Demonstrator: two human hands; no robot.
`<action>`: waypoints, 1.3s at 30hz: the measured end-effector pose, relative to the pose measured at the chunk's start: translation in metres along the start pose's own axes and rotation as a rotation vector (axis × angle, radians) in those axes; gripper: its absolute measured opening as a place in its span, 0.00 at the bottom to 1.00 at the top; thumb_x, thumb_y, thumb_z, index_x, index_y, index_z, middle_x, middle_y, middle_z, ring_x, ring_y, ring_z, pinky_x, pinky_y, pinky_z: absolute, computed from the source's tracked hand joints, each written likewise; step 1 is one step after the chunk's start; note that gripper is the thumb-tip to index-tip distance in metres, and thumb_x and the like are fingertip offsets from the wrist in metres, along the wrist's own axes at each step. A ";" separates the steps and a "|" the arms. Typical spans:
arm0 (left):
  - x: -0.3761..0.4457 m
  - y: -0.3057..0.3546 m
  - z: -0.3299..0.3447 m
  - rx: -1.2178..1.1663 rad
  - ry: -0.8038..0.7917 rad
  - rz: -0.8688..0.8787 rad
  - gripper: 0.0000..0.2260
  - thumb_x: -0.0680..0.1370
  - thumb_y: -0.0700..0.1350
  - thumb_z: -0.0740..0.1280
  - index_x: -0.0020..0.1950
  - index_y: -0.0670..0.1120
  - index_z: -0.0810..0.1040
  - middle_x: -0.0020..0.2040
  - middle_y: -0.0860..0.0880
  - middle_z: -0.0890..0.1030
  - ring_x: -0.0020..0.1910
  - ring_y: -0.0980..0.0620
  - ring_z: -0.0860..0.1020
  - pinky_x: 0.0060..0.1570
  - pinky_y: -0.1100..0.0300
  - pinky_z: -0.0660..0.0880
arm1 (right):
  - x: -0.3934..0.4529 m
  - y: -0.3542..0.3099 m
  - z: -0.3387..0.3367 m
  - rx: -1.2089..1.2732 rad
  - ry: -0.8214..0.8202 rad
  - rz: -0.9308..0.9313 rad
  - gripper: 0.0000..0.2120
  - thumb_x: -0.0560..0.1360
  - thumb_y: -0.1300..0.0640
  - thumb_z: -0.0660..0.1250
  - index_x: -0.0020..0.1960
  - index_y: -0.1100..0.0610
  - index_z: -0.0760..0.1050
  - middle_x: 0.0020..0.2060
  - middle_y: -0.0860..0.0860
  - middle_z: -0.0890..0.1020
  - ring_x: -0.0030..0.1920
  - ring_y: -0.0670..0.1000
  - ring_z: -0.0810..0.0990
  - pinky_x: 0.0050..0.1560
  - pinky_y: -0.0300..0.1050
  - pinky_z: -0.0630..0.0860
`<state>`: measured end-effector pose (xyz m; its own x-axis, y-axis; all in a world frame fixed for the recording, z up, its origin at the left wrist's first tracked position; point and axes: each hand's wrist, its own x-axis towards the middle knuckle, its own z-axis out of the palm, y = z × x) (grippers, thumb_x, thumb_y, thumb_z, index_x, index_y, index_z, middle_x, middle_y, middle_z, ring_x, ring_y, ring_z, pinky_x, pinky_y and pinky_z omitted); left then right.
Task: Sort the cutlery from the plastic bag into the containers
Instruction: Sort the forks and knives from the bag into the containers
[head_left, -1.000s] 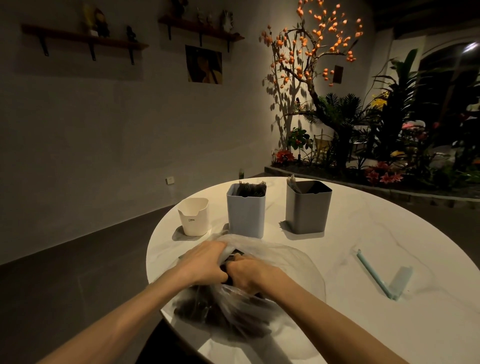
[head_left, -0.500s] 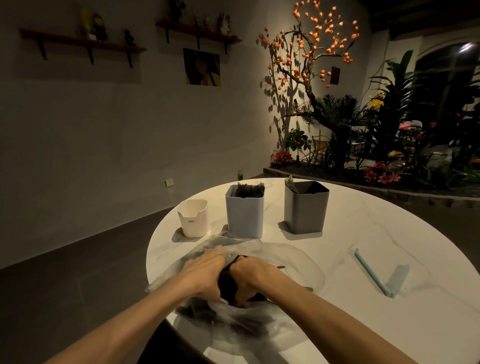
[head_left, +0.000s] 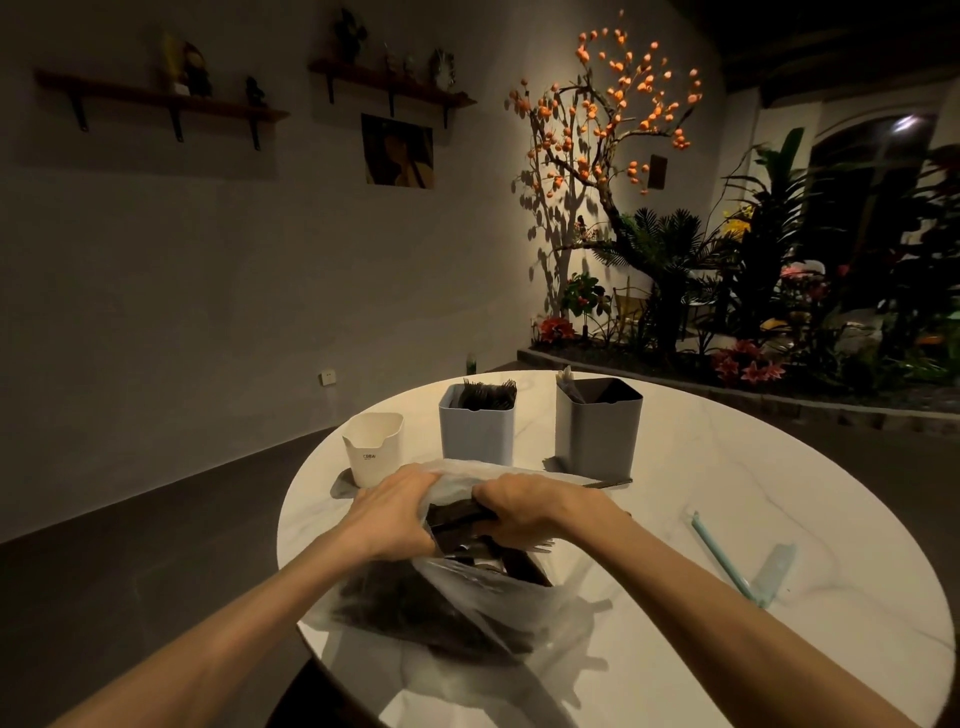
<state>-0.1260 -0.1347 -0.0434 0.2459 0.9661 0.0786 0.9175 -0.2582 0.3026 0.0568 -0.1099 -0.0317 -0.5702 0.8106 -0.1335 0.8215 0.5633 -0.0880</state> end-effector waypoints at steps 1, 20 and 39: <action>0.001 0.000 0.000 -0.039 0.000 -0.009 0.36 0.71 0.50 0.77 0.75 0.54 0.65 0.74 0.51 0.69 0.71 0.50 0.68 0.69 0.50 0.69 | -0.003 0.003 -0.001 0.029 0.005 -0.005 0.11 0.83 0.54 0.63 0.62 0.59 0.76 0.52 0.56 0.80 0.49 0.55 0.77 0.49 0.46 0.72; 0.018 0.013 -0.005 -0.214 0.151 -0.115 0.23 0.74 0.33 0.67 0.66 0.51 0.76 0.59 0.50 0.80 0.52 0.53 0.75 0.48 0.58 0.77 | -0.031 0.035 -0.011 0.404 -0.053 0.047 0.05 0.84 0.56 0.61 0.56 0.58 0.71 0.42 0.50 0.75 0.41 0.48 0.72 0.41 0.40 0.71; 0.033 0.053 0.002 -0.640 -0.618 0.346 0.07 0.77 0.42 0.73 0.54 0.49 0.86 0.60 0.50 0.84 0.64 0.52 0.78 0.70 0.55 0.71 | -0.054 0.090 -0.044 1.654 0.368 -0.050 0.09 0.83 0.54 0.63 0.44 0.55 0.70 0.33 0.49 0.66 0.31 0.46 0.63 0.32 0.38 0.63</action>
<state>-0.0683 -0.1163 -0.0266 0.7612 0.6173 -0.1988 0.4628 -0.3023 0.8334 0.1611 -0.0963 0.0108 -0.3690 0.9241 0.0996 -0.2069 0.0229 -0.9781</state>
